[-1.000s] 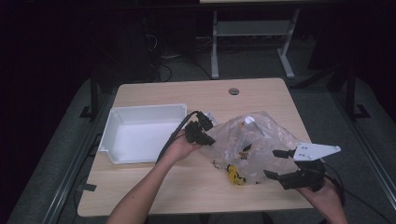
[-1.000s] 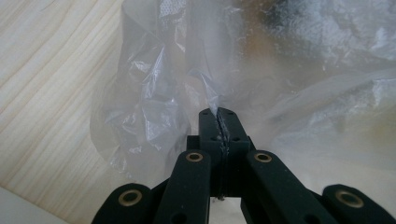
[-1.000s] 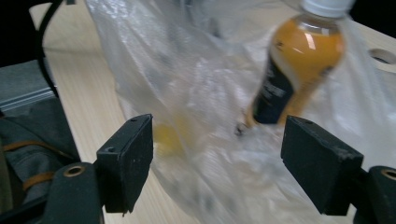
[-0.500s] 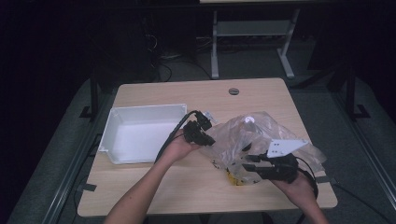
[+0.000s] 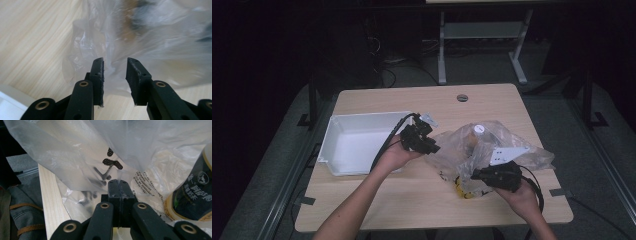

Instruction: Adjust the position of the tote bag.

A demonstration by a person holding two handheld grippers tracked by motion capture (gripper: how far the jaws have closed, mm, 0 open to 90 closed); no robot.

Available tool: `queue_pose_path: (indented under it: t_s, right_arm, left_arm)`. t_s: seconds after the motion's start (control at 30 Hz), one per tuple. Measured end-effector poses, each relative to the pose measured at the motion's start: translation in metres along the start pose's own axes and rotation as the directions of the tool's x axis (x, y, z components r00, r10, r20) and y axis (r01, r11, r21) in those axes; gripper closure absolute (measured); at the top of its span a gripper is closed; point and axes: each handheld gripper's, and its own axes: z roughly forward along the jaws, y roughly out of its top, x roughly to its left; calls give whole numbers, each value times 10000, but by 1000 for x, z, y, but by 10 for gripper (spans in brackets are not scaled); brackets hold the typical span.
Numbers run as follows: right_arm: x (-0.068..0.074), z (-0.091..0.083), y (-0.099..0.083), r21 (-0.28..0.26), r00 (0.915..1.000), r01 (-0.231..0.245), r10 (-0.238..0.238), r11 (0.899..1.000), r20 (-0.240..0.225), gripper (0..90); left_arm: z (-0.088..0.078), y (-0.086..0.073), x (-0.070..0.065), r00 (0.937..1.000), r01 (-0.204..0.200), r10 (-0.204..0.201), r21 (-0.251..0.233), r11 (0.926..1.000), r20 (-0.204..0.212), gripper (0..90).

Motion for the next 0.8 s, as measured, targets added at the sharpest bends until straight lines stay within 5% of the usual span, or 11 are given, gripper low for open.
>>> queue_pose_path:
  t_s: [0.57,0.8]
  right_arm:
    - [-1,0,-2,-179,9998,-186,186,9997,-16,897]
    - [0,-1,-3,-219,9999,-152,152,9996,32,897]
  left_arm:
    - [-21,36,-44,9879,-1172,1256,-931,9887,905,580]
    - [-26,51,-54,9814,-1598,1698,-1098,9810,892,553]
